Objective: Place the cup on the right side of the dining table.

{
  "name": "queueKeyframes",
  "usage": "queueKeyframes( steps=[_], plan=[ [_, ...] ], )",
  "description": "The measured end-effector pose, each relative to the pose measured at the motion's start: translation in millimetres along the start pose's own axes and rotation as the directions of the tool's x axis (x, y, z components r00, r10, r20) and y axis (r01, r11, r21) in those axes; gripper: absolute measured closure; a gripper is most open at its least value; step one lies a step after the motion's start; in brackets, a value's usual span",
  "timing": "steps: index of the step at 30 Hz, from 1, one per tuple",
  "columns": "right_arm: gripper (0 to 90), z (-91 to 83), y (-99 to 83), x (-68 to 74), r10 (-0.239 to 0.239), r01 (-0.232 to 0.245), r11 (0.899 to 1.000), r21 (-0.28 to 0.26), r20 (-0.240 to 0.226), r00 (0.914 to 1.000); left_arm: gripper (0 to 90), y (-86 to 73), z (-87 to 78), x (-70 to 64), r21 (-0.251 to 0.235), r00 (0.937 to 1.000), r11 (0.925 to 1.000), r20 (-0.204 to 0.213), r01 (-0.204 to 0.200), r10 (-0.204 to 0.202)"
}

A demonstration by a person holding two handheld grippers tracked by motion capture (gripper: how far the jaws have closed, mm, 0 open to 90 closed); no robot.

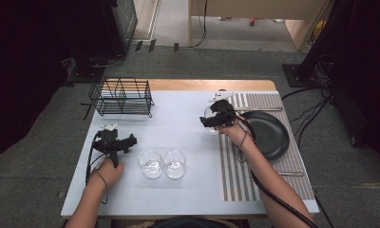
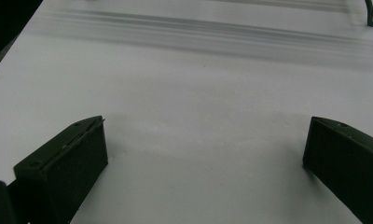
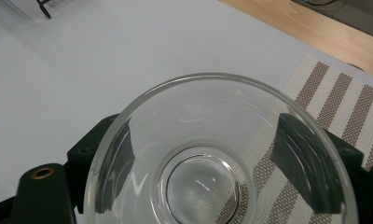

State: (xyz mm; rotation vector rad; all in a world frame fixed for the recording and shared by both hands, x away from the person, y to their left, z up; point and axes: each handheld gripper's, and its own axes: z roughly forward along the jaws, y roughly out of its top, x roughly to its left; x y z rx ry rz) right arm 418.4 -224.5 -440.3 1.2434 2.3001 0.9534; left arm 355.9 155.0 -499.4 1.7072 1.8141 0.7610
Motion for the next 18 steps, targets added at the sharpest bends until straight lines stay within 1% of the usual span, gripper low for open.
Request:
queueKeyframes(
  steps=[11,15,18],
  plan=[
    [19.4,-0.9,0.9,-5.3,0.008,-0.008,1.0,-0.001,0.012,0.9999,0.0,0.0,0.1,0.0,0.0,1.0,1.0,0.0,0.0,0.0],
    [19.4,-0.3,0.4,-7.6,0.018,-0.018,1.0,-0.001,0.019,0.9997,0.0,0.0,0.0,0.0,0.0,1.0,1.0,0.0,0.0,0.0],
    [19.4,0.7,-0.7,-8.8,0.004,-0.004,1.0,0.001,0.026,0.9997,0.0,0.0,0.0,0.0,0.0,1.0,1.0,0.0,0.0,0.0]
  ],
)
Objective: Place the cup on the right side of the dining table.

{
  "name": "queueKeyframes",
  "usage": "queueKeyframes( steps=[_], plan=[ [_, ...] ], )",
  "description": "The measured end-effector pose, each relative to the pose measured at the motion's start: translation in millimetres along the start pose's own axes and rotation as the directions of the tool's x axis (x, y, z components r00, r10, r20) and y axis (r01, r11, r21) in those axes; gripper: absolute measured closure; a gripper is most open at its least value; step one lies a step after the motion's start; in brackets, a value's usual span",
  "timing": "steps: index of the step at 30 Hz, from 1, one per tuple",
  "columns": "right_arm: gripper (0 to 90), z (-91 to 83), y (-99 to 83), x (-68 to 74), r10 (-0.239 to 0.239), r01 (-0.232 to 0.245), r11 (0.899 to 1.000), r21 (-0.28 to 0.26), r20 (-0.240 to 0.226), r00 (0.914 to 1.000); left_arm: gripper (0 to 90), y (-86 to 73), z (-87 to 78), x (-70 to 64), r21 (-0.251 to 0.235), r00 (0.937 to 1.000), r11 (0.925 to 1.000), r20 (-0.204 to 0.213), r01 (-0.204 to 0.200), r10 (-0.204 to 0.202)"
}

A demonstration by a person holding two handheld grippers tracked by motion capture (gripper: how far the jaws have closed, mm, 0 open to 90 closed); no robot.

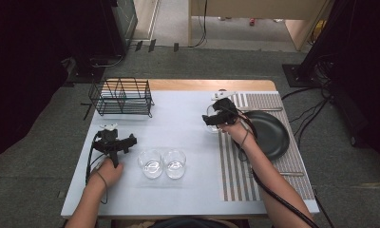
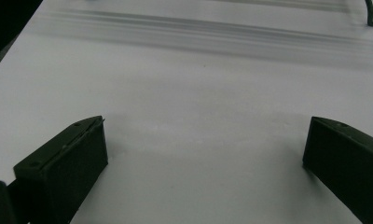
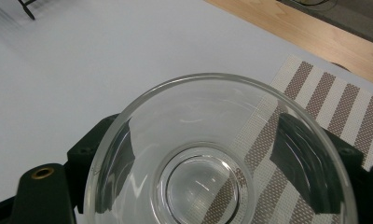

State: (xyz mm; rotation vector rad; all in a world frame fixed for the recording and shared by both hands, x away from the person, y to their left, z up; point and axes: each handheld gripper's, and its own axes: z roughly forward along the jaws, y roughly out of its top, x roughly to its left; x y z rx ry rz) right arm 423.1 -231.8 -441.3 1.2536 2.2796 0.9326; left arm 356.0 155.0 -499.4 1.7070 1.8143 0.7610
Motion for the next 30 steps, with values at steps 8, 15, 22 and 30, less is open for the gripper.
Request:
queueKeyframes(
  steps=[8,15,22,30],
  plan=[
    [19.4,1.3,-1.6,-4.3,0.017,-0.017,1.0,-0.002,0.006,0.9998,0.0,0.0,0.0,0.0,0.0,1.0,1.0,0.0,0.0,0.0],
    [19.4,3.3,-3.0,-8.0,0.024,-0.024,1.0,-0.006,0.016,0.9996,0.0,0.0,0.0,0.0,0.0,1.0,1.0,0.0,0.0,0.0],
    [19.4,4.5,-4.9,-14.4,0.045,-0.045,0.999,0.0,0.029,0.9985,0.0,0.0,0.0,0.0,0.0,1.0,1.0,0.0,0.0,0.0],
    [19.4,6.0,-6.6,-18.6,0.049,-0.049,0.999,0.001,0.043,0.9979,0.0,0.0,0.0,0.0,0.0,1.0,1.0,0.0,0.0,0.0]
  ],
)
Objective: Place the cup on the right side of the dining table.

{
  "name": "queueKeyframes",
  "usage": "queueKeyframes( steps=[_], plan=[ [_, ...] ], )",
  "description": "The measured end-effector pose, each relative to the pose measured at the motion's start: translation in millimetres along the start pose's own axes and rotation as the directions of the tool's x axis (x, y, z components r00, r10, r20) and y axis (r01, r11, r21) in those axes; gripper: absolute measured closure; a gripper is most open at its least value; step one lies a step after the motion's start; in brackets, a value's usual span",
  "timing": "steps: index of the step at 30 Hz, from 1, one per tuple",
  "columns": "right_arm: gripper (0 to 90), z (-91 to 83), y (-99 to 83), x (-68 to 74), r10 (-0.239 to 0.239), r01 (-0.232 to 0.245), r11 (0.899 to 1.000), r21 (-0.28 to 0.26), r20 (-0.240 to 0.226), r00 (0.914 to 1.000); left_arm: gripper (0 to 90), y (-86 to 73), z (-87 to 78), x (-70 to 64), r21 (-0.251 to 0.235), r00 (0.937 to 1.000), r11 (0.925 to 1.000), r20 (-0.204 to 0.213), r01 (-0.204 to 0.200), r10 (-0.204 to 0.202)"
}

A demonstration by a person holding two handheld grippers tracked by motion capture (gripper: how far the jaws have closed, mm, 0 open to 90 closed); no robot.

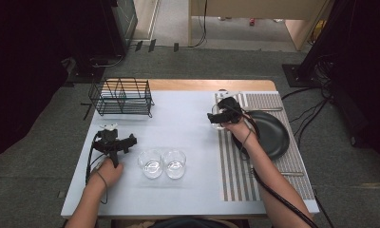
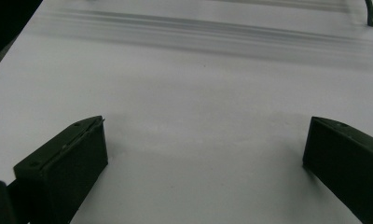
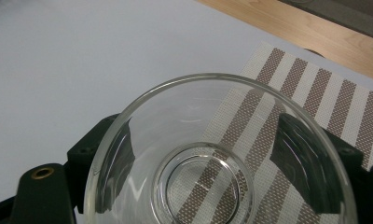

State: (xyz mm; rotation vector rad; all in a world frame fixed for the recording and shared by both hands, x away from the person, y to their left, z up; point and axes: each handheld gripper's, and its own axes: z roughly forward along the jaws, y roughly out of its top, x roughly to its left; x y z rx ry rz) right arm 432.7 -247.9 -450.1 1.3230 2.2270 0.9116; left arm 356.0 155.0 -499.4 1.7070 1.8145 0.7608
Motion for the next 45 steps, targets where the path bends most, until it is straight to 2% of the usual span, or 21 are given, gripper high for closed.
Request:
queueKeyframes(
  steps=[5,12,19,23,29,33,45],
  plan=[
    [19.4,-0.8,-0.6,-3.4,0.004,-0.004,1.0,-0.01,0.011,0.9999,0.0,0.0,0.0,0.0,0.0,1.0,1.0,0.0,0.0,0.0],
    [19.4,1.0,-3.1,-10.6,0.046,-0.046,0.999,-0.004,0.016,0.9988,0.0,0.0,0.0,0.1,0.0,1.0,1.0,0.001,0.001,-0.001],
    [19.4,1.0,-3.1,-12.5,0.045,-0.044,0.999,-0.008,0.034,0.9984,0.0,0.0,0.0,0.1,0.0,1.0,1.0,0.001,0.002,-0.002],
    [19.4,1.8,-3.5,-15.7,0.082,-0.081,0.997,-0.011,0.034,0.9961,0.0,0.0,0.0,0.1,0.0,1.0,1.0,0.001,0.001,-0.001],
    [19.4,3.2,-3.5,-16.1,0.103,-0.103,0.995,-0.017,0.042,0.9938,0.0,0.0,0.0,0.1,0.0,1.0,1.0,0.001,0.001,-0.001],
    [19.4,4.0,-3.3,-17.9,0.135,-0.134,0.991,-0.016,0.056,0.9893,0.0,0.0,0.0,0.1,0.0,1.0,1.0,0.001,0.001,-0.001],
    [19.2,5.0,-4.3,-17.4,0.137,-0.136,0.99,-0.028,0.065,0.9884,0.0,0.0,-0.1,0.4,0.0,1.0,1.0,0.003,0.003,-0.003]
  ],
)
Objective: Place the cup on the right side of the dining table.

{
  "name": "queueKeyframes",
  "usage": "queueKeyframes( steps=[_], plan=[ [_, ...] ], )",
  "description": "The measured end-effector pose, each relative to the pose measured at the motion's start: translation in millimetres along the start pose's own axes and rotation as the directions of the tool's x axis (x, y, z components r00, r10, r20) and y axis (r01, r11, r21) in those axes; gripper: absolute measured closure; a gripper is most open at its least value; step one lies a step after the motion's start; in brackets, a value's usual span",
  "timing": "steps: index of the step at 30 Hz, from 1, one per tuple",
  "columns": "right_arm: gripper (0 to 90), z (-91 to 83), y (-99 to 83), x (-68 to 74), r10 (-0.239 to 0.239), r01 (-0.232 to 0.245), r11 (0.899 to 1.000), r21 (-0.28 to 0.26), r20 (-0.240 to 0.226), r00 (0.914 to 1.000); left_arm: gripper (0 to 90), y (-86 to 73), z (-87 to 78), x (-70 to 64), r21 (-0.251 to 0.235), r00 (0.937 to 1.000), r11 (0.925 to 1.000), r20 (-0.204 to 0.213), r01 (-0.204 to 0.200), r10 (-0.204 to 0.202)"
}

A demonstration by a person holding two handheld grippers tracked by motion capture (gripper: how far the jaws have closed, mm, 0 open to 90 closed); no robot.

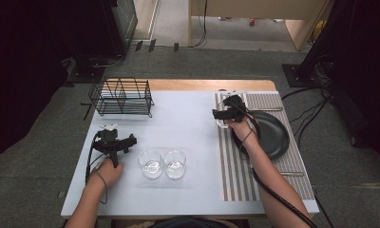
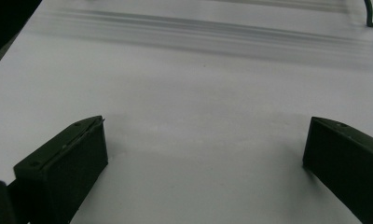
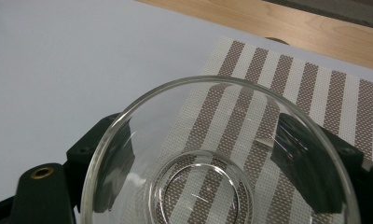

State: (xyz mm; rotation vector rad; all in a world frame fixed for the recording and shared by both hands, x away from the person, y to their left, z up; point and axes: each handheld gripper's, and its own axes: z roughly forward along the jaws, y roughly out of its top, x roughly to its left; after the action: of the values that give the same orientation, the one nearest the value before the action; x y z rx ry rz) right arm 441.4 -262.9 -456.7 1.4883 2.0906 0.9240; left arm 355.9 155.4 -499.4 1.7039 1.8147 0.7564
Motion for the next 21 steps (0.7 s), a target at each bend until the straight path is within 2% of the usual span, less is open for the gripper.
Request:
queueKeyframes(
  steps=[9,14,17,20,21],
  plan=[
    [18.7,0.2,-1.0,0.3,-0.004,0.004,1.0,-0.009,0.003,1.0,0.0,0.0,-0.1,0.1,0.0,1.0,1.0,0.0,0.001,-0.001],
    [17.9,-0.8,-2.2,-1.9,-0.011,0.01,1.0,-0.012,-0.023,0.9997,0.0,0.0,-0.2,0.1,0.0,1.0,1.0,0.001,0.001,-0.001],
    [12.8,-1.3,-1.9,-1.6,-0.007,0.006,1.0,-0.019,-0.035,0.9993,0.0,0.0,-0.1,0.1,0.0,1.0,1.0,0.0,0.001,-0.001],
    [1.0,0.0,-2.1,-1.1,-0.01,0.01,1.0,-0.014,-0.033,0.9994,0.0,0.0,-0.1,0.1,0.0,1.0,1.0,0.001,0.001,-0.001],
    [0.0,0.2,-2.3,-1.3,-0.008,0.007,1.0,-0.015,-0.031,0.9995,0.0,0.0,-0.2,0.1,0.0,1.0,1.0,0.001,0.001,-0.001]
  ],
)
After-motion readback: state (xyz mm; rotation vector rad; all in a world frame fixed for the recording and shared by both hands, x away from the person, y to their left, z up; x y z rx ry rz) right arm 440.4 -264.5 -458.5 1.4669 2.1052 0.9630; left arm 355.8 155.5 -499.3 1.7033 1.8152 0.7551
